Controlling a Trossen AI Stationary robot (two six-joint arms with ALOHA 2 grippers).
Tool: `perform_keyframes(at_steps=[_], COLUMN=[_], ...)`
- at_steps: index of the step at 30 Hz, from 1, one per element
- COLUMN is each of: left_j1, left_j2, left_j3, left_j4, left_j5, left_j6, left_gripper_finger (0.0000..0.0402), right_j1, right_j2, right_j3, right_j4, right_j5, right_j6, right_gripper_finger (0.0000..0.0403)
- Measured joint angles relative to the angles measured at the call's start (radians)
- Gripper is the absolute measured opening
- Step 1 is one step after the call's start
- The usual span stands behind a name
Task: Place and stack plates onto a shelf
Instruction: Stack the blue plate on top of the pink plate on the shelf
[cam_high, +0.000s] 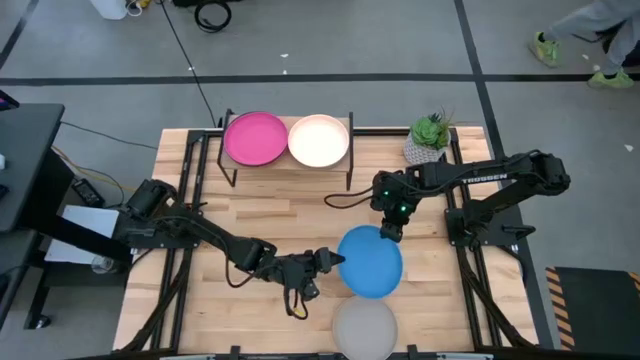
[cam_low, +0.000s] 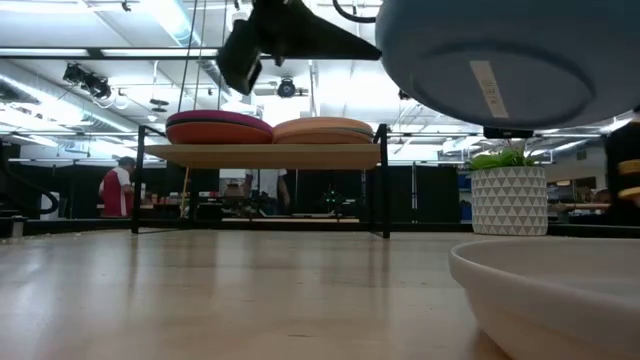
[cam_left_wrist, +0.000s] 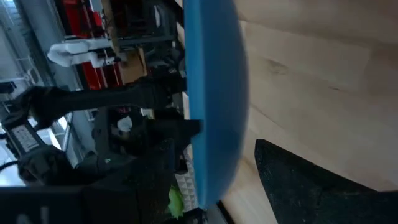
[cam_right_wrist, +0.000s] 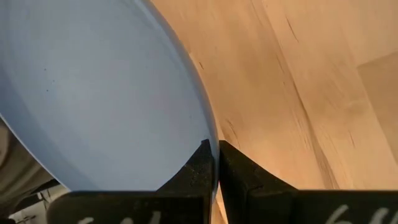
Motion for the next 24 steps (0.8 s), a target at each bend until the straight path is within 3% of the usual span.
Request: perform_keyframes(at_steps=[9,24], left_j1=[0.019,0.044], left_j2=[0.0,0.0], left_j3=[0.0,-0.002], left_j4=[0.005,-0.003], left_j5=[0.107,0.113], left_j6=[0.089,0.113], left_gripper_finger=[0.0224,0.0098], right_j1=[0.0,0.001], right_j2=[0.0,-0.001], right_j3=[0.0,0.002], right_j4=[0.075,0.213], right_j5=[-0.017,-0.013], right_j6=[0.001,0.052], right_gripper_finger=[0.0023,0.0045])
